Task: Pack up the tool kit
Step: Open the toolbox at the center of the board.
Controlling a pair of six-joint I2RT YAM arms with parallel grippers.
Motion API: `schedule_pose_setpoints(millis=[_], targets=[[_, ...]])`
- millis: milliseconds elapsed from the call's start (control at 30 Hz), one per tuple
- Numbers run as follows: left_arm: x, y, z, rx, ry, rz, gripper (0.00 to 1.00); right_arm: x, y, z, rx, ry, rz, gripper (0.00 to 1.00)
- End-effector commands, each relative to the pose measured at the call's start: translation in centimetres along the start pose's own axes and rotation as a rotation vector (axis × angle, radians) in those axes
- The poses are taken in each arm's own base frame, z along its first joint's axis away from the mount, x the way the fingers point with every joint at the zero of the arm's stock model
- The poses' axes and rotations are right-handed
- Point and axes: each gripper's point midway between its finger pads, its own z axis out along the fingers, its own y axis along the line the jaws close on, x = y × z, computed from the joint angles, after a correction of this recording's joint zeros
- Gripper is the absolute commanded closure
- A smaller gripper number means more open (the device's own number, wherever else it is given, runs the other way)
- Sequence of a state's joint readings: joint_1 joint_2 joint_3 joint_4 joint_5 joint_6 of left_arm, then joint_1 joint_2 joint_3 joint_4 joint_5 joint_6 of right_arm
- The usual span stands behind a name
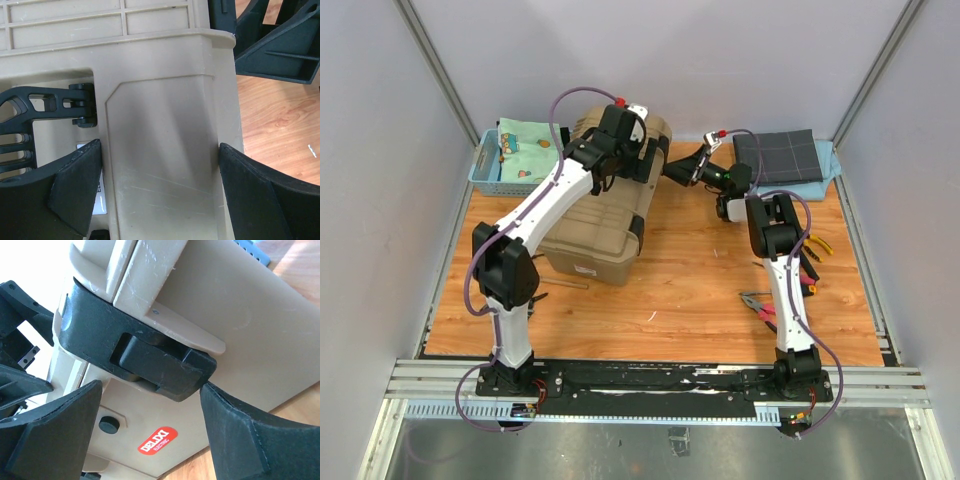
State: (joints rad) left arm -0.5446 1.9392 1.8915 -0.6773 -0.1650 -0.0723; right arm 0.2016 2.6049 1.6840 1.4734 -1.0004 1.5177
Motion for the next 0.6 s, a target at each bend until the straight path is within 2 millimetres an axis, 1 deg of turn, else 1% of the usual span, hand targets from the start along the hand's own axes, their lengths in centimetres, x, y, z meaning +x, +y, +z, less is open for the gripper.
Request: schedule_pose_setpoints(millis=[0,200,367,433,567], targets=[[13.3,-5.4,3.7,0.203,0.419,0.182,0.11,-1.3,3.7,3.5,-0.142,-0.048,-0.11,0.19],[13.2,-5.5,3.8,0.218,0.418,0.203,0.12,-2.6,4.5,4.3,-0.188,-0.062,-0.127,0.17],[14.4,-5.7,3.5,0.242,0.447,0.206,0.15,-3.5,4.8,4.6,-0.211,-0.09,-0.129,0.18],[14.6,-5.7,3.4,0.242,0.451,0.209,0.15,-3.8,5.5,4.8,-0.227,-0.09,-0.138,0.21],[14.8,-5.6,3.3,0.24,0.456,0.208,0.15,-4.5,7.5,5.1,-0.257,-0.093,-0.191,0.26]])
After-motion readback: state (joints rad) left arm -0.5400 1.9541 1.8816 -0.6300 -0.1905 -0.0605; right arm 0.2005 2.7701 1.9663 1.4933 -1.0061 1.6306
